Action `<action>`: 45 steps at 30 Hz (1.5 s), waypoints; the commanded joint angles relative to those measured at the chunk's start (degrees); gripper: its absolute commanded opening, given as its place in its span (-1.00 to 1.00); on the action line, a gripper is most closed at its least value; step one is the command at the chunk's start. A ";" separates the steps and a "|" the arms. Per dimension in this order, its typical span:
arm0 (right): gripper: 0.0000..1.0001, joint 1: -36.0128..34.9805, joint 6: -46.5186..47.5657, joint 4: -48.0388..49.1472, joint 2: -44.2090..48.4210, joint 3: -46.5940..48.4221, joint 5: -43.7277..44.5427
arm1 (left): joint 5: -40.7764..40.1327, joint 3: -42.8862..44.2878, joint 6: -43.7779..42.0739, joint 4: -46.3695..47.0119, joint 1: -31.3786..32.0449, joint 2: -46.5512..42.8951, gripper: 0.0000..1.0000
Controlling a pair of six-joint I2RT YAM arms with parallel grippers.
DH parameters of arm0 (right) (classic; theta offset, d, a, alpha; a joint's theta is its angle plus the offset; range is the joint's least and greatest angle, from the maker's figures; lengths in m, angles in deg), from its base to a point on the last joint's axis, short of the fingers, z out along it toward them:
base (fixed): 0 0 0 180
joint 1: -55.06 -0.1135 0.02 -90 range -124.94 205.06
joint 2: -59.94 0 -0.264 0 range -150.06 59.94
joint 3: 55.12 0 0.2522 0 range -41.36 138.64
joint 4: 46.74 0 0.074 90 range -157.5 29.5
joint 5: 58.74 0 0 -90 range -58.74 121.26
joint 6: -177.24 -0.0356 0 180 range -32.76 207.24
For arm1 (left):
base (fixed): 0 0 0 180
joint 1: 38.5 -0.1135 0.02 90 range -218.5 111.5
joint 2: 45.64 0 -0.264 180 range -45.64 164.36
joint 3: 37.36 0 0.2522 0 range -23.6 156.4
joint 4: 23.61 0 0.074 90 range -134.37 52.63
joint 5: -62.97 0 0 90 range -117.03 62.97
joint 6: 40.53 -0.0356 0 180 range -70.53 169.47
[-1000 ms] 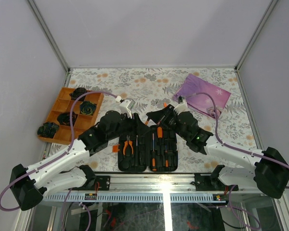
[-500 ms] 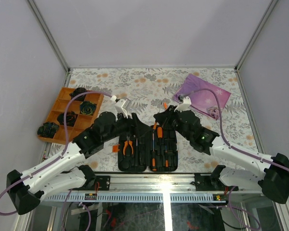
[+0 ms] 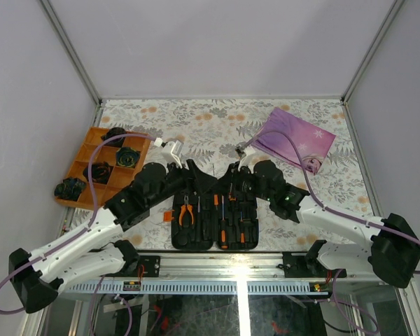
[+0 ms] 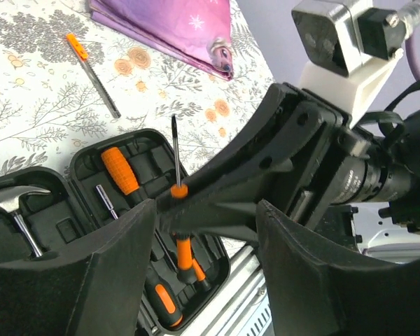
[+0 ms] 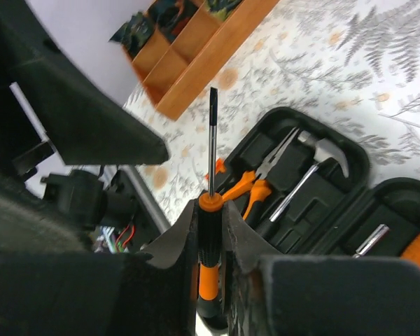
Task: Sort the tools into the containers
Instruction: Pick up the screwdriver from the center of the board.
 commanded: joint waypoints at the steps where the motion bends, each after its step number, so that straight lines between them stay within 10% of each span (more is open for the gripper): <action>1: -0.99 -0.14 -0.09 6.62 -1.41 2.28 -9.05 | -3.95 -0.14 1.73 3.18 0.21 0.85 0.12; 13: -1.00 -0.20 -2.29 10.24 -1.90 2.00 -11.52 | -7.27 -0.89 2.47 2.06 0.15 2.53 -0.22; 24: -0.98 -0.24 -1.95 9.83 -2.31 2.14 -11.92 | -6.57 -0.77 2.08 2.70 0.18 2.62 -0.98; 34: -0.01 -0.20 -1.68 10.01 0.62 -1.21 -7.58 | -9.22 -1.14 2.63 1.73 0.15 0.81 -1.00; 45: -0.03 -0.25 -2.01 11.18 0.75 -2.65 -8.60 | -9.32 -1.02 3.35 2.26 0.15 0.89 -1.00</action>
